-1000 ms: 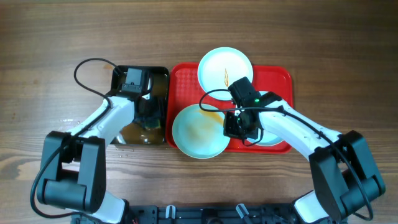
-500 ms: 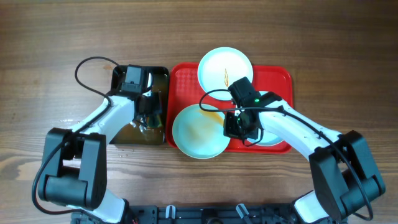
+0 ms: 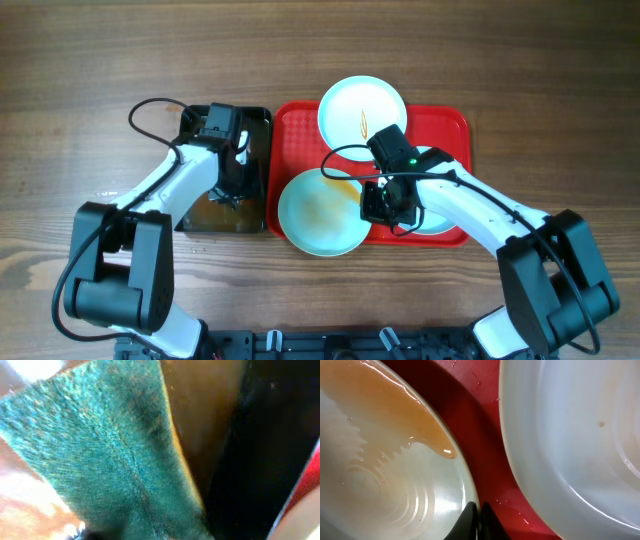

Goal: Clean dirty plates on tray and stack at the side
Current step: 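Dip the sponge back into the black water tray, then lift the right-held plate off the red tray and carry it right, then set the plate down on the table right of the tray, release, then move right gripper to the lower-left plate rim and pinch it, then bring the sponge onto the held plate and wipe it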

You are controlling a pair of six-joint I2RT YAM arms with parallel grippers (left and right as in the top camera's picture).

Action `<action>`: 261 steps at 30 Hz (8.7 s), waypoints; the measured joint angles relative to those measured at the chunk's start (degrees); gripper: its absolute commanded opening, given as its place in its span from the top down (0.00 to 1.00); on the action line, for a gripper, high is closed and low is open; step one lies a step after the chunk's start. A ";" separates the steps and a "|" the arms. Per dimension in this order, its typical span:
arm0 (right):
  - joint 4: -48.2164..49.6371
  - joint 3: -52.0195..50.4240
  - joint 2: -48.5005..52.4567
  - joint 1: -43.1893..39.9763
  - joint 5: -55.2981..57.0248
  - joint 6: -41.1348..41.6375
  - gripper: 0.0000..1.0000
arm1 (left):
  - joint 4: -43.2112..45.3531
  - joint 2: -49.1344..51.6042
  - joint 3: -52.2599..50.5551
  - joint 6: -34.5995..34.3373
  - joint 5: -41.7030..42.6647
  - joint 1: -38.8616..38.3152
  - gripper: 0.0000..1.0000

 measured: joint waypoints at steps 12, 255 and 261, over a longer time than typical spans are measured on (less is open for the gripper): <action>0.00 0.00 -0.02 0.00 0.00 0.00 0.94 | -6.45 -1.07 -0.17 0.81 -11.65 -0.33 0.67; 15.67 -16.33 -12.90 -6.69 0.17 -0.17 0.96 | 25.64 -1.05 -0.96 -21.22 31.34 -20.65 0.96; 15.67 -16.33 -12.90 -6.69 0.15 -0.17 0.96 | 17.88 3.17 -0.98 -24.39 27.17 -24.33 0.96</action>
